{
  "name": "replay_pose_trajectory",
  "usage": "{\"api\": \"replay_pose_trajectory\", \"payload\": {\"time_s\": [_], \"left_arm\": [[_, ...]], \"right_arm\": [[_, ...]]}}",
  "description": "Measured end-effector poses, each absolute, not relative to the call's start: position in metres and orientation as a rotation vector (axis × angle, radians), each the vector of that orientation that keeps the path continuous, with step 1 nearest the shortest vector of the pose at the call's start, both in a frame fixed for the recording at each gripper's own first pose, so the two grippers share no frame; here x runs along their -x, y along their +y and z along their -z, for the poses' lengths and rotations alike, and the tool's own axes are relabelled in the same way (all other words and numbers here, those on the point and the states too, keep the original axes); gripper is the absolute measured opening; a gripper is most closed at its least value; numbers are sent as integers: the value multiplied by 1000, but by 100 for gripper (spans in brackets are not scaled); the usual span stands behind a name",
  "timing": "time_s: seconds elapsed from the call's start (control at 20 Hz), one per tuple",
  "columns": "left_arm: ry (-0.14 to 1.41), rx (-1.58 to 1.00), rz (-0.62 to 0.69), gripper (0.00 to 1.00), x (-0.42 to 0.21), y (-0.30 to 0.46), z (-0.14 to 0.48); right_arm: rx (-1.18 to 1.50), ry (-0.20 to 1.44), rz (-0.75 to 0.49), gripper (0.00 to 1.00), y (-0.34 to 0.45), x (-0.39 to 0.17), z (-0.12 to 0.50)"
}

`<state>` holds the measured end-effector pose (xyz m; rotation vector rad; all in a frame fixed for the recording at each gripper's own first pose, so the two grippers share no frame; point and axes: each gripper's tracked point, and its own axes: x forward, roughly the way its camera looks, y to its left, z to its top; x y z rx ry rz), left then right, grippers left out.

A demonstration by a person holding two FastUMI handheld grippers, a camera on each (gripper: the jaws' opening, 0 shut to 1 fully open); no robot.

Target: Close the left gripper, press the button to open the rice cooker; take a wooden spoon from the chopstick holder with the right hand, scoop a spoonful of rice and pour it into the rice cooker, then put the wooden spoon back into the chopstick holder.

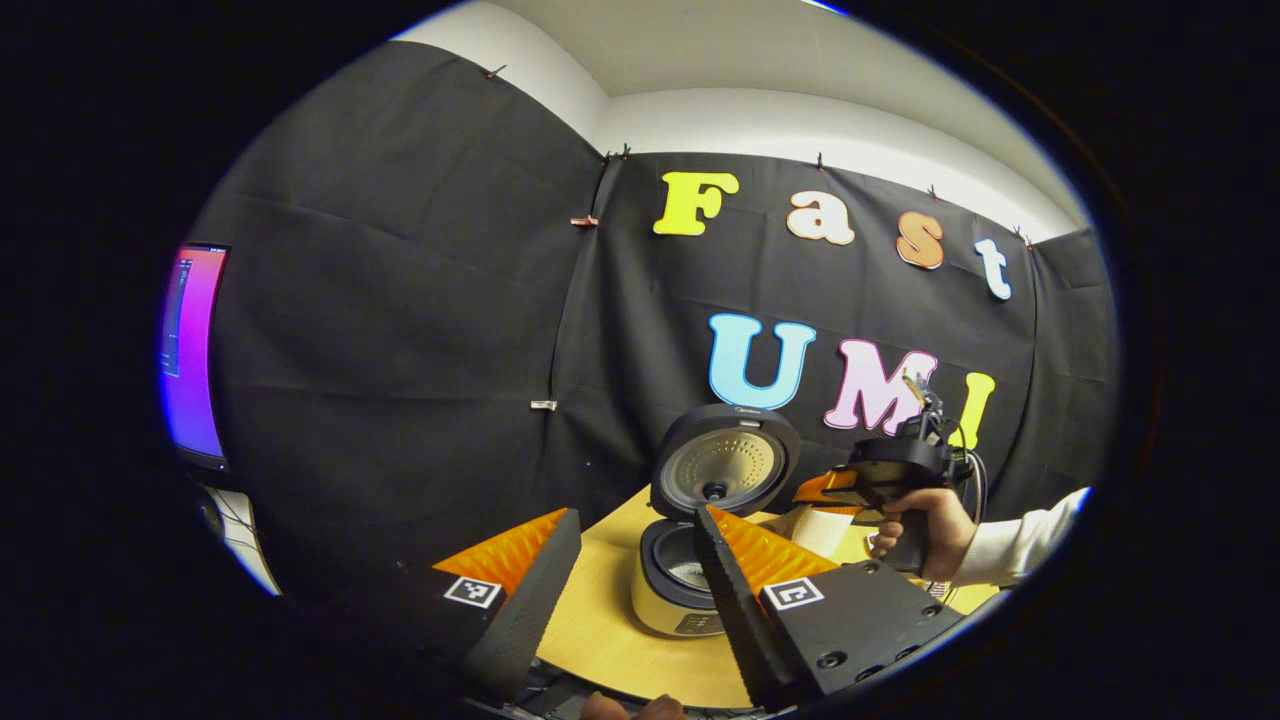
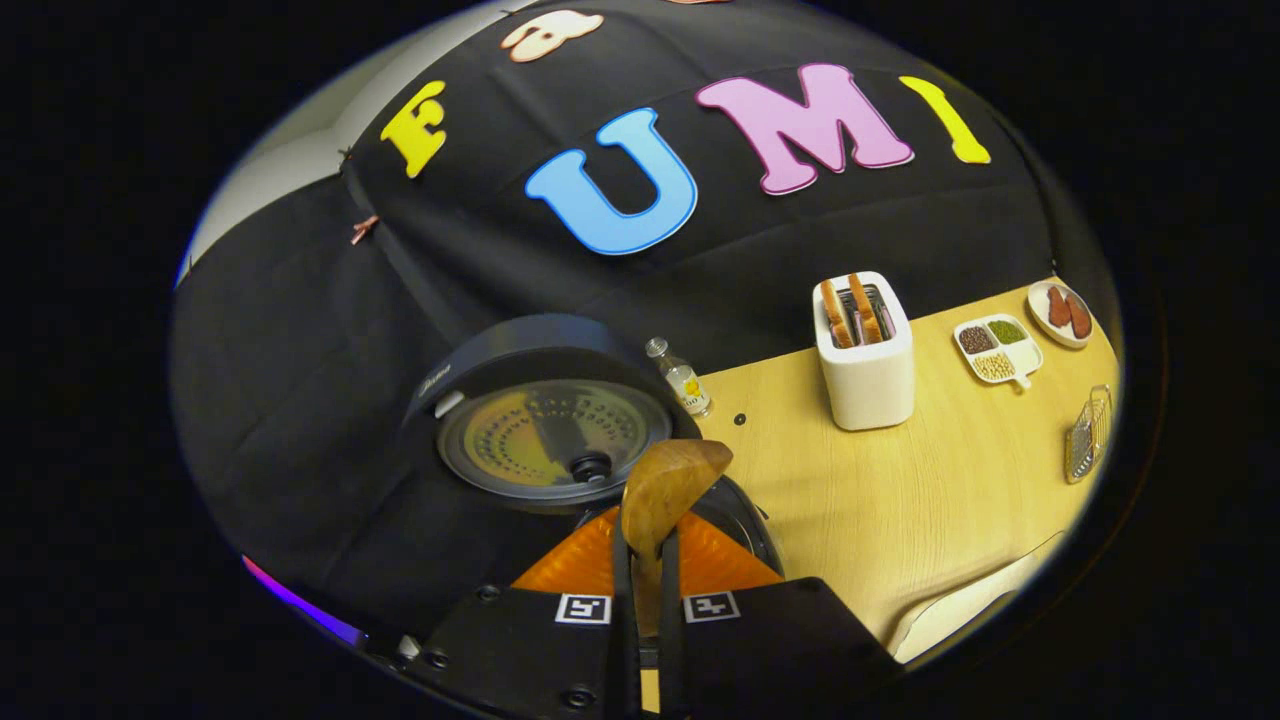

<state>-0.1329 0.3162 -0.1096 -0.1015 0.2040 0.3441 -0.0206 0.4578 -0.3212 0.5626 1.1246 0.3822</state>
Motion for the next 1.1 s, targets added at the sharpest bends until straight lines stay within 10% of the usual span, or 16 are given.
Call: {"api": "replay_pose_trajectory", "payload": {"time_s": [1.1], "left_arm": [[178, 125, -421, 80, 154, 331, 105]], "right_arm": [[319, 591, -893, 11, 538, 58, 285]]}}
